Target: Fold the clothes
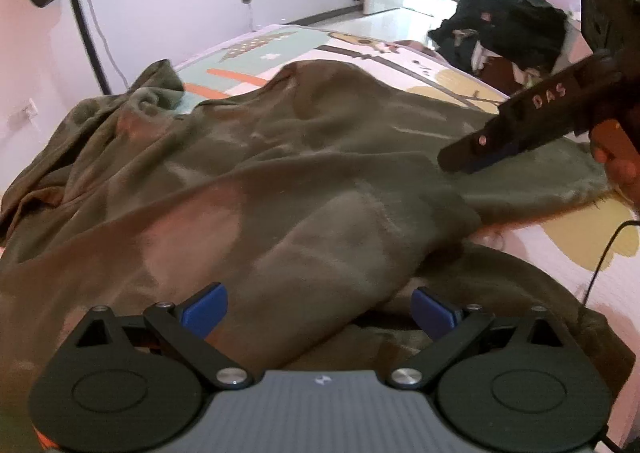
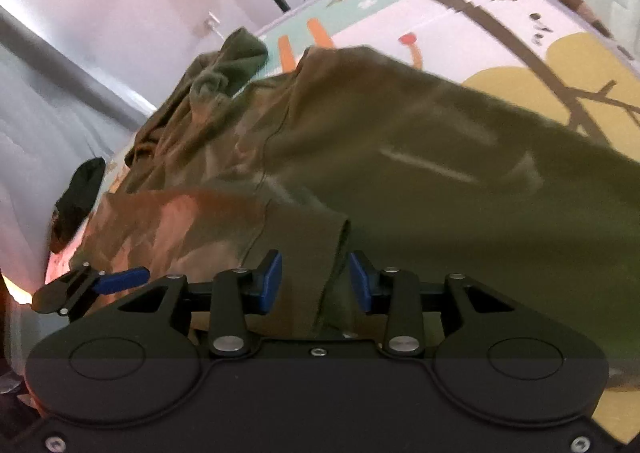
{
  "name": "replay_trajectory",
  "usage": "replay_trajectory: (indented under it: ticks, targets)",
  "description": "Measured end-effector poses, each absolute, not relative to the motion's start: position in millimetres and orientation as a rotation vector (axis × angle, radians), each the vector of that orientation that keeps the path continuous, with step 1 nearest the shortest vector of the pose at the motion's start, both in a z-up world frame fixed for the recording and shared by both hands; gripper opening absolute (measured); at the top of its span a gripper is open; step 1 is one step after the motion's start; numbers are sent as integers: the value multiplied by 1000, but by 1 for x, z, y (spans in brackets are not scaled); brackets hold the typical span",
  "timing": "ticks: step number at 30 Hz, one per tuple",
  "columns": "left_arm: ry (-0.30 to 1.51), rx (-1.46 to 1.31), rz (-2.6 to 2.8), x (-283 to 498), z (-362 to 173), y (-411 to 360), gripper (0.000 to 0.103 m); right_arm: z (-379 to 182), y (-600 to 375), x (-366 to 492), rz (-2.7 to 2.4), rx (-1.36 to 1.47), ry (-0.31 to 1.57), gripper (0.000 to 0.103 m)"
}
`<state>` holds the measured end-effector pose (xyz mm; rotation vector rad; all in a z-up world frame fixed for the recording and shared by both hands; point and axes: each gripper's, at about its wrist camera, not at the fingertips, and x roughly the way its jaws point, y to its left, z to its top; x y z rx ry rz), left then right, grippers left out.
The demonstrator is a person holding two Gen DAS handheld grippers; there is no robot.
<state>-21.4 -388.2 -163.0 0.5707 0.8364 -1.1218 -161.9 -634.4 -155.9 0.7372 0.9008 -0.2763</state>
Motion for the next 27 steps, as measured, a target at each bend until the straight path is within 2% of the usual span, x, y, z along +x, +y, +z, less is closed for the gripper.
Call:
replay_trajectory:
  ticks: [9,17,20,22,27]
  targets:
    - [869,542,-1137,-14,-173,-378,99,-182,-634,-152,-290,852,908,39]
    - [745,646,-1245,-48,-178,-415,99,-189,-637,-156,-299,910,884,40]
    - [695,694,-1226,-53,-185,-426,97,-189,-638,-158,-294,921,875,40]
    - [699,683,-1219,-50,-189,-430,91,-190,-639,-158,-291,928,871,40]
    - [681,667,-1203,-48,-189,-437,83,-191,-641,-163,-283,947,857,40]
